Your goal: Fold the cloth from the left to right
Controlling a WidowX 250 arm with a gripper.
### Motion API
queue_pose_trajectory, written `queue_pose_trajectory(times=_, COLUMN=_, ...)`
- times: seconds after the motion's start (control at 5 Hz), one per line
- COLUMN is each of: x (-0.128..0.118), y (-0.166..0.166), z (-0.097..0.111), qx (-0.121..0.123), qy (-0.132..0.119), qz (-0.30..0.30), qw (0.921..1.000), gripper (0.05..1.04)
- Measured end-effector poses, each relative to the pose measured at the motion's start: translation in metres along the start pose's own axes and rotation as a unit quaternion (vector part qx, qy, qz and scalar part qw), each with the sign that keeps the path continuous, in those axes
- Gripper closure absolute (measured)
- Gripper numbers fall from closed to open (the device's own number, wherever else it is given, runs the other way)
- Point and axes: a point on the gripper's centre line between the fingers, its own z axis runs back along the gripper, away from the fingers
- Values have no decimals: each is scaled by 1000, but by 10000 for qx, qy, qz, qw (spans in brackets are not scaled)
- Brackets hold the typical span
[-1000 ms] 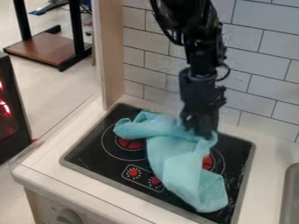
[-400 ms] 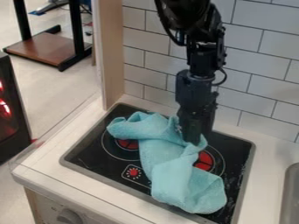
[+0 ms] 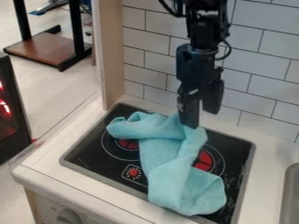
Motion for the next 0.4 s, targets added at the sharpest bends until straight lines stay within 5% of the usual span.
queue_pose_trajectory(times=0.4, x=-3, y=13, z=48, qx=-426, qy=-369, qz=-199, qw=9982, gripper=86)
